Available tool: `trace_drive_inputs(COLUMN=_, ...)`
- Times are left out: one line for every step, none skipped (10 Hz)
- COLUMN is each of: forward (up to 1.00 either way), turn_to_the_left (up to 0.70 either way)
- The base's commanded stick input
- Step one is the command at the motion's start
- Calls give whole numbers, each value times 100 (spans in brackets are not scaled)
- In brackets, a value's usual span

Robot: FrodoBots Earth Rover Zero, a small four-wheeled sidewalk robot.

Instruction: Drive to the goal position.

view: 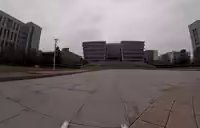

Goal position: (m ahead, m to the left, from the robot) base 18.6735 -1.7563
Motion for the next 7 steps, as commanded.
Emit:
trace_drive_inputs(forward=70, turn_to_the_left=0)
trace_drive_inputs(forward=70, turn_to_the_left=0)
trace_drive_inputs(forward=70, turn_to_the_left=0)
trace_drive_inputs(forward=70, turn_to_the_left=0)
trace_drive_inputs(forward=70, turn_to_the_left=0)
trace_drive_inputs(forward=70, turn_to_the_left=0)
trace_drive_inputs(forward=70, turn_to_the_left=0)
